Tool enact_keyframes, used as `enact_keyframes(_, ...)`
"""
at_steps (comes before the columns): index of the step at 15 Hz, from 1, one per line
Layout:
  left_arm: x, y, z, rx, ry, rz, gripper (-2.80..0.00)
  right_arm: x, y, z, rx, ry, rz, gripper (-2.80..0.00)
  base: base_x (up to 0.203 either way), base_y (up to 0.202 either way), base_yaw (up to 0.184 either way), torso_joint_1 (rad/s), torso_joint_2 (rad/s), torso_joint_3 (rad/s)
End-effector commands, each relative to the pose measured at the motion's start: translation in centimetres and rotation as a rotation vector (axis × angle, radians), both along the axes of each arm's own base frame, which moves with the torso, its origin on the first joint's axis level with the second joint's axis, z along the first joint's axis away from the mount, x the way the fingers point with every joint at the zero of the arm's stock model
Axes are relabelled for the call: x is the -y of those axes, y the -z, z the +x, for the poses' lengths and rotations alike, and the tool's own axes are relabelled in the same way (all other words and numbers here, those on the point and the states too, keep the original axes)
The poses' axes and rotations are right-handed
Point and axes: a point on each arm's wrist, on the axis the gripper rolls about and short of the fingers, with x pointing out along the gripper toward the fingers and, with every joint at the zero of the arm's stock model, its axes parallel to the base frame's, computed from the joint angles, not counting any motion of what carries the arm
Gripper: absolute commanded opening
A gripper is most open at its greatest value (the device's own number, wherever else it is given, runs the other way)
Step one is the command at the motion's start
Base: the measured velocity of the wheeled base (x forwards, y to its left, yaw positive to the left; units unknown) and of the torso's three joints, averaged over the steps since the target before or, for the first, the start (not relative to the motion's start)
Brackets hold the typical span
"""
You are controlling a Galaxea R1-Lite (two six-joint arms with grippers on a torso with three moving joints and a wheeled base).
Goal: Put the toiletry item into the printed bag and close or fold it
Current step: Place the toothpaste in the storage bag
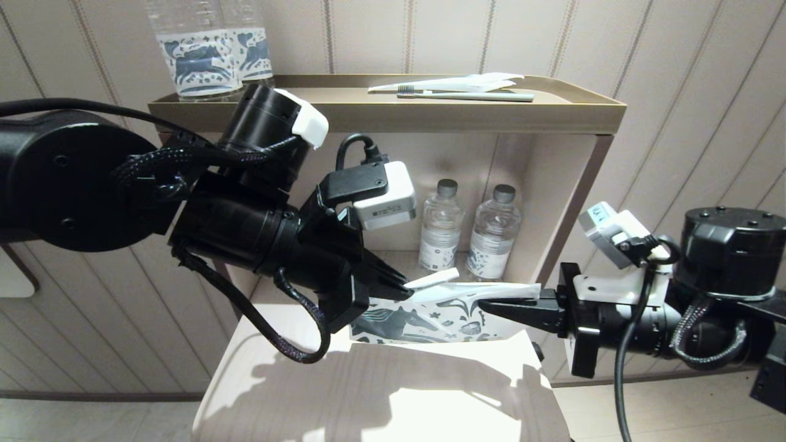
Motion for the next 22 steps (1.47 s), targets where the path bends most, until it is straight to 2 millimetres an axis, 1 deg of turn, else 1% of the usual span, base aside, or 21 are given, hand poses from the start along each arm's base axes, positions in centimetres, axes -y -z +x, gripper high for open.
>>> enact_keyframes(1, 0.4, 0.8, 0.4, -0.019, 0.004, 0.018, -2.80, 0.0, -0.1, 0.0, 0.006, -0.004, 0.002, -2.80, 0.000, 0.000, 0.000, 0.000, 0.00, 0.000)
enact_keyframes(10, 0.7, 2.2, 0.8, -0.036, -0.006, 0.059, -2.80, 0.0, 0.0, -0.1, 0.006, -0.009, 0.002, -2.80, 0.000, 0.000, 0.000, 0.000, 0.00, 0.000)
enact_keyframes(22, 0.9, 2.2, 0.5, -0.022, 0.021, 0.066, -2.80, -0.1, 0.4, -0.1, 0.003, -0.025, -0.010, -2.80, 0.000, 0.000, 0.000, 0.000, 0.00, 0.000)
